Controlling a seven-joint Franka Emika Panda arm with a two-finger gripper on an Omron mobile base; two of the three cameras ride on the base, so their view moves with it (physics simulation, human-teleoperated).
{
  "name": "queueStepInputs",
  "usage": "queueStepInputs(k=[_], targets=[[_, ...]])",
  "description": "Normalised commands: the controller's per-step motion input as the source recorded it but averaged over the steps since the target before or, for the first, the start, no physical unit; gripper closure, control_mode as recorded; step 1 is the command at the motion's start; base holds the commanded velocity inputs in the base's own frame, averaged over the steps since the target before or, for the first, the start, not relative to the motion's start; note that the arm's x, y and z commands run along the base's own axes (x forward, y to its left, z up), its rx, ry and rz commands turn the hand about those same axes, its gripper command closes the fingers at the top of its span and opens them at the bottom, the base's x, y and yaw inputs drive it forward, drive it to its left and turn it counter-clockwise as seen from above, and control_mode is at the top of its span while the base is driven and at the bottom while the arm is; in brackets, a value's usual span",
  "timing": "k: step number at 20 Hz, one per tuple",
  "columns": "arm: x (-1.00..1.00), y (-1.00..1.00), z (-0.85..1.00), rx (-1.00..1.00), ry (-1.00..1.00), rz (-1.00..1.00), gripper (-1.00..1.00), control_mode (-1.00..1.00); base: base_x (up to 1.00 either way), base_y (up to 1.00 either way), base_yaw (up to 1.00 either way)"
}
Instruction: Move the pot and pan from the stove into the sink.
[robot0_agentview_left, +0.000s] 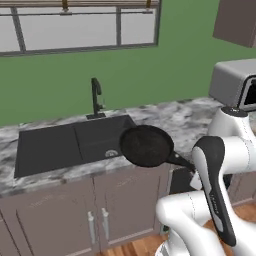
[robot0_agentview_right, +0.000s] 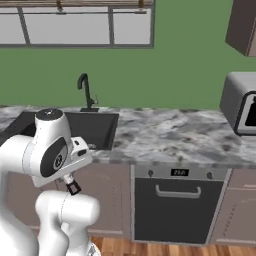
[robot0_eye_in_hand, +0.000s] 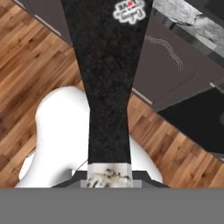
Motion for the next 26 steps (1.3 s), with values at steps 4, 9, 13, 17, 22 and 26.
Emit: queueStepInputs(k=[4,9,13,17,22,26], targets=[[0.0,0.0,0.0,0.0,0.0,0.0,1.0,1.0,0.11,-0.72,-0.01],[0.0,0.0,0.0,0.0,0.0,0.0,1.0,1.0,0.01,-0.13,0.0],[0.0,0.0,0.0,0.0,0.0,0.0,1.0,1.0,0.42,0.06,-0.02],[0.0,0.0,0.0,0.0,0.0,0.0,1.0,1.0,0.59,0.11,-0.03],[0.0,0.0,0.0,0.0,0.0,0.0,1.0,1.0,0.53,0.12,-0.03],[0.0,0.0,0.0,0.0,0.0,0.0,1.0,1.0,0.41,0.16,-0.05]])
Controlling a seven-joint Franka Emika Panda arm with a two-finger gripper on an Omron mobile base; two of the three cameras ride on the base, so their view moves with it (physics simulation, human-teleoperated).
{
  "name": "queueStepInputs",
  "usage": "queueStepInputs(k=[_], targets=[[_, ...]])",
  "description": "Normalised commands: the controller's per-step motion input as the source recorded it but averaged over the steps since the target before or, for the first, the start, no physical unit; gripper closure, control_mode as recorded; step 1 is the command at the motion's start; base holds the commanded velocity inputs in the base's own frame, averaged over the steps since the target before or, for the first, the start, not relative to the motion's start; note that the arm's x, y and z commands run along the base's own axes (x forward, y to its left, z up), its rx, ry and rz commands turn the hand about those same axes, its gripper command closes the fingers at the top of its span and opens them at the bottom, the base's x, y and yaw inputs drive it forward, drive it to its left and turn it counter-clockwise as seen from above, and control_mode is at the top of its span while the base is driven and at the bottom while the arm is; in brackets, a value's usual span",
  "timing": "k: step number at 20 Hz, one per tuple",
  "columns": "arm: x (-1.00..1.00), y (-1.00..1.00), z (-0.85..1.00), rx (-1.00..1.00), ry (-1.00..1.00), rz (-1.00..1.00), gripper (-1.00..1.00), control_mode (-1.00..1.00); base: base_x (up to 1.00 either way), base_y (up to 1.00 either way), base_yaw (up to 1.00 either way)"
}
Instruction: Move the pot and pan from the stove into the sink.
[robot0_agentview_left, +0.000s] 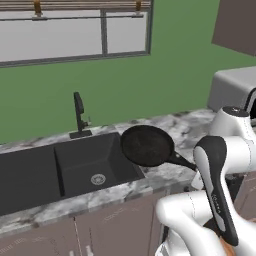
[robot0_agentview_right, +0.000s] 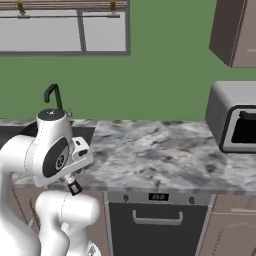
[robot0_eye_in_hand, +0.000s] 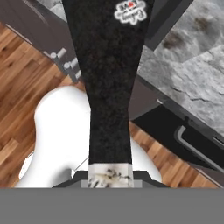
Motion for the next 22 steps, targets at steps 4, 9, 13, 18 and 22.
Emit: queueStepInputs(k=[4,9,13,18,22], targets=[[0.0,0.0,0.0,0.0,0.0,0.0,1.0,1.0,0.52,0.22,-0.07],[0.0,0.0,0.0,0.0,0.0,0.0,1.0,1.0,0.41,0.22,-0.08],[0.0,0.0,0.0,0.0,0.0,0.0,1.0,1.0,0.0,0.01,0.0],[0.21,0.11,-0.03,0.0,0.03,-0.01,1.0,-1.0,0.0,0.0,0.0],[0.4,0.49,-0.08,-0.06,0.09,-0.05,1.0,-1.0,0.0,0.0,0.0]])
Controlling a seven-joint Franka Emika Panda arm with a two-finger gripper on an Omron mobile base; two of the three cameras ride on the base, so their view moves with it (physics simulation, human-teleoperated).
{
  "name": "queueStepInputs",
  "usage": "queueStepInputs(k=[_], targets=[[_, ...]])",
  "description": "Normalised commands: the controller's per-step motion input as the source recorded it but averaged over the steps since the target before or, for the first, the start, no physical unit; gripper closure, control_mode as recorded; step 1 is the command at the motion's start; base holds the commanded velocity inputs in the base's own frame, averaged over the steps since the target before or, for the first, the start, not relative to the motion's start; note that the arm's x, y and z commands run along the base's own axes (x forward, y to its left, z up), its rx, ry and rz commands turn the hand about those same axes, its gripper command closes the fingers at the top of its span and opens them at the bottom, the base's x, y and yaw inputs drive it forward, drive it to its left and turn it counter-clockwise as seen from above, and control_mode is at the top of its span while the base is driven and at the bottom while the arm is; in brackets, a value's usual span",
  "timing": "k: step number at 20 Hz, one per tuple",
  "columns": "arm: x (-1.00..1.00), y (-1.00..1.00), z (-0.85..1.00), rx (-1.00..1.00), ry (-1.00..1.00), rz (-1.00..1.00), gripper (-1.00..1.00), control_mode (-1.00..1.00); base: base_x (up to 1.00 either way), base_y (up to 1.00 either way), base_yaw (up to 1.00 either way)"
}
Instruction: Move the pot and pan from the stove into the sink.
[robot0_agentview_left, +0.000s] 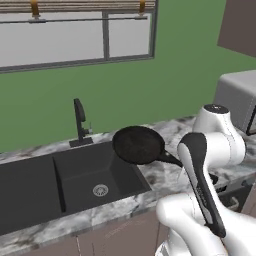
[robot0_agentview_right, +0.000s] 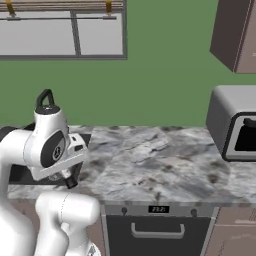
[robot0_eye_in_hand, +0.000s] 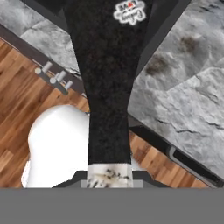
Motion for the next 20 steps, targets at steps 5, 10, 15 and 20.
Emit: queueStepInputs(k=[5,10,15,20], targets=[[0.35,0.36,-0.05,-0.07,0.08,-0.05,1.0,-1.0,0.0,0.0,0.0],[0.32,0.23,-0.09,-0.1,0.08,-0.02,1.0,-1.0,0.0,0.0,0.0],[0.35,0.24,-0.24,-0.06,0.13,0.02,1.0,-1.0,0.0,0.0,0.0],[0.38,0.3,-0.26,-0.03,0.16,0.06,1.0,-1.0,0.0,0.0,0.0]])
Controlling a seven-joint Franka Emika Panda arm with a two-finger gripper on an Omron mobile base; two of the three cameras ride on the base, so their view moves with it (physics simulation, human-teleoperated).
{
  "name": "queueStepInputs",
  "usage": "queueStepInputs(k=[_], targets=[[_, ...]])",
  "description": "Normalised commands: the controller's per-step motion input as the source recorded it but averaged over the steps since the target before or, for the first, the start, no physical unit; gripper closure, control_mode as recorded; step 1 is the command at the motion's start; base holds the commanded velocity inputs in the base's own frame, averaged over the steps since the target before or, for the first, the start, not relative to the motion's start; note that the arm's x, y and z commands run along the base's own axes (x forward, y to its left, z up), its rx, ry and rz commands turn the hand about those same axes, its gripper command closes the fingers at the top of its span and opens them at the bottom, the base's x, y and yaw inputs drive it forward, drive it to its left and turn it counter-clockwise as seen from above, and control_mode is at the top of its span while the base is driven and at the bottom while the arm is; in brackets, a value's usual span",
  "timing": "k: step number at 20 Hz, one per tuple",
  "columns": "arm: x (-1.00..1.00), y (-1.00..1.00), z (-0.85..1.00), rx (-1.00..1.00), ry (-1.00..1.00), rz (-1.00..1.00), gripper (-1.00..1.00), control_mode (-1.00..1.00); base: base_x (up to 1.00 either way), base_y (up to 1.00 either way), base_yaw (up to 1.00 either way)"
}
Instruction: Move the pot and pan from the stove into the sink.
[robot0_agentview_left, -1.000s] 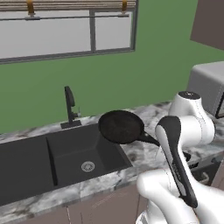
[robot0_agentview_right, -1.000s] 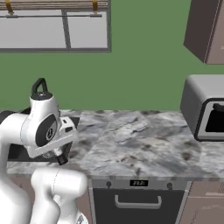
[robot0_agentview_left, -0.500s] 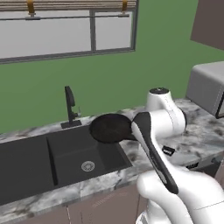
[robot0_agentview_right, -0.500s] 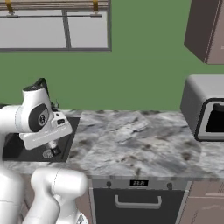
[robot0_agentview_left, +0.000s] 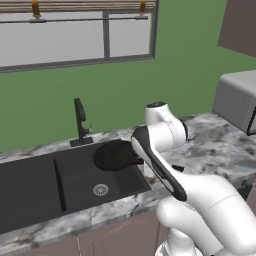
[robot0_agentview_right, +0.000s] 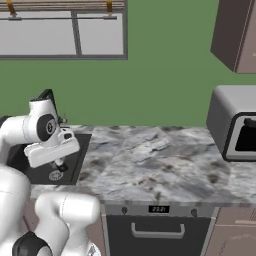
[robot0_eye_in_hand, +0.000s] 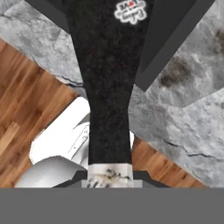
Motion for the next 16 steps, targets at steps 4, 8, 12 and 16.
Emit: queueStepInputs(k=[4,8,12,16], targets=[[0.38,0.31,-0.26,-0.01,0.18,0.1,1.0,-1.0,0.0,0.0,0.0],[0.38,0.31,-0.26,0.0,0.2,0.13,1.0,-1.0,0.0,0.0,0.0],[0.38,0.3,-0.27,0.0,0.18,0.13,1.0,-1.0,0.0,0.0,0.0],[0.03,0.05,-0.04,-0.01,0.02,0.02,1.0,-1.0,0.0,0.0,0.0]])
